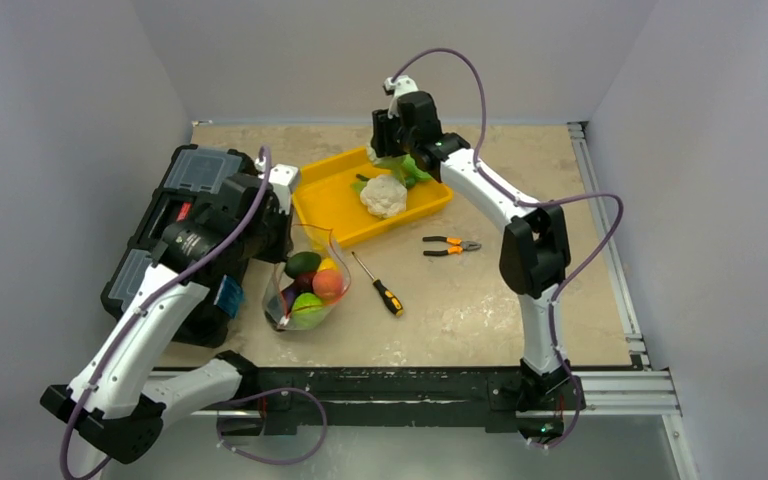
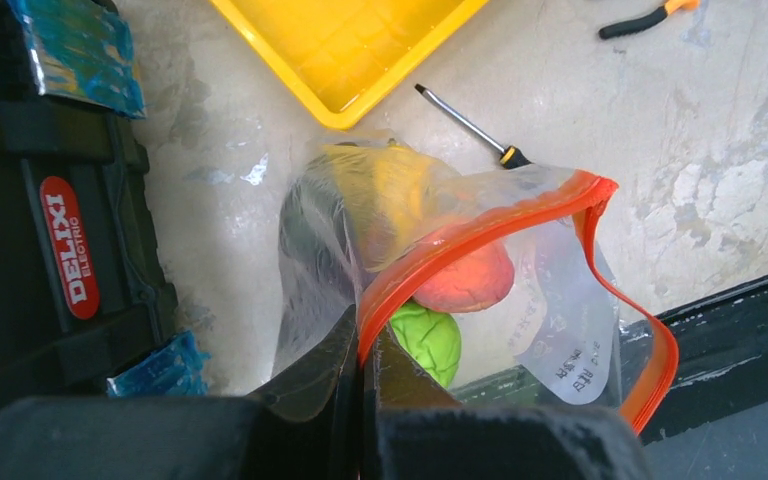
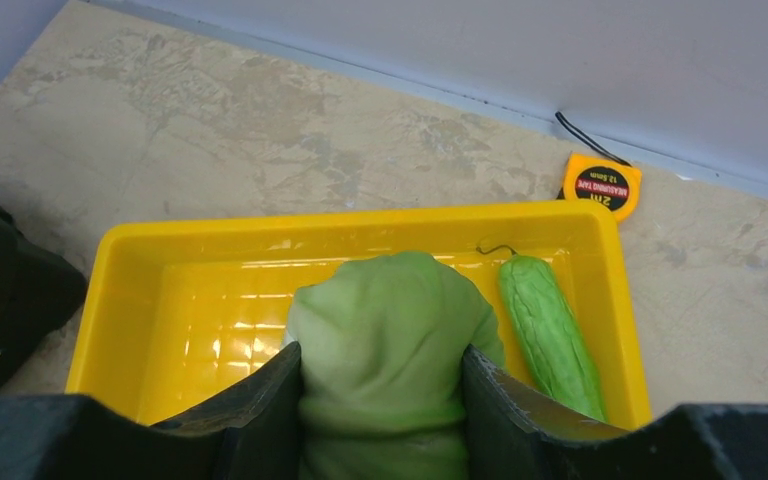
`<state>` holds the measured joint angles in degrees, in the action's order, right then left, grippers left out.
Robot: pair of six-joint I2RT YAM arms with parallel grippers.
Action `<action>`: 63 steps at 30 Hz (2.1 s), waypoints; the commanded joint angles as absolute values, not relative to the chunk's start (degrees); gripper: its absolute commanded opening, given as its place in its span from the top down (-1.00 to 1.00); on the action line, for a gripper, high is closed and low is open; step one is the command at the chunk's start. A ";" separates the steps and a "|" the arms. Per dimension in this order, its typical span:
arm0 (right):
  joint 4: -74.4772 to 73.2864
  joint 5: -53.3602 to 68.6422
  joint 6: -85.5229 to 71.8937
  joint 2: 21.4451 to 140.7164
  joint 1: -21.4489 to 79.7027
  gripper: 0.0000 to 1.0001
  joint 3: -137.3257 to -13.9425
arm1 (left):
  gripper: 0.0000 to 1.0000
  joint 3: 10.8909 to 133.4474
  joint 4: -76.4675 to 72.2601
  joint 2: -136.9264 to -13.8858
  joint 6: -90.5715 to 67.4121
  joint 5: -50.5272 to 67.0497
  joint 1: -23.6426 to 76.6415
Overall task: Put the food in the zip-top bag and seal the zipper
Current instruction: Place the fake vegetable in the zipper food storage bag.
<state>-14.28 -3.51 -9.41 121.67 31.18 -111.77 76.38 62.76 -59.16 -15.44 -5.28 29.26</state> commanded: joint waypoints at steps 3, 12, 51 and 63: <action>-11.77 -2.98 -10.90 109.18 31.75 1.00 -105.83 | 1.00 71.73 58.24 -61.11 -16.76 -3.26 28.85; -7.23 1.45 -13.16 93.21 35.71 1.00 -88.20 | 1.00 71.61 57.96 -59.81 -17.40 -3.36 28.86; 21.38 8.26 -12.15 75.86 65.60 1.00 -59.04 | 1.00 71.78 57.86 -58.73 -17.36 -2.73 28.83; 27.15 -2.44 -12.15 79.65 68.14 0.86 -54.40 | 1.00 71.59 57.92 -57.96 -17.90 -2.20 28.81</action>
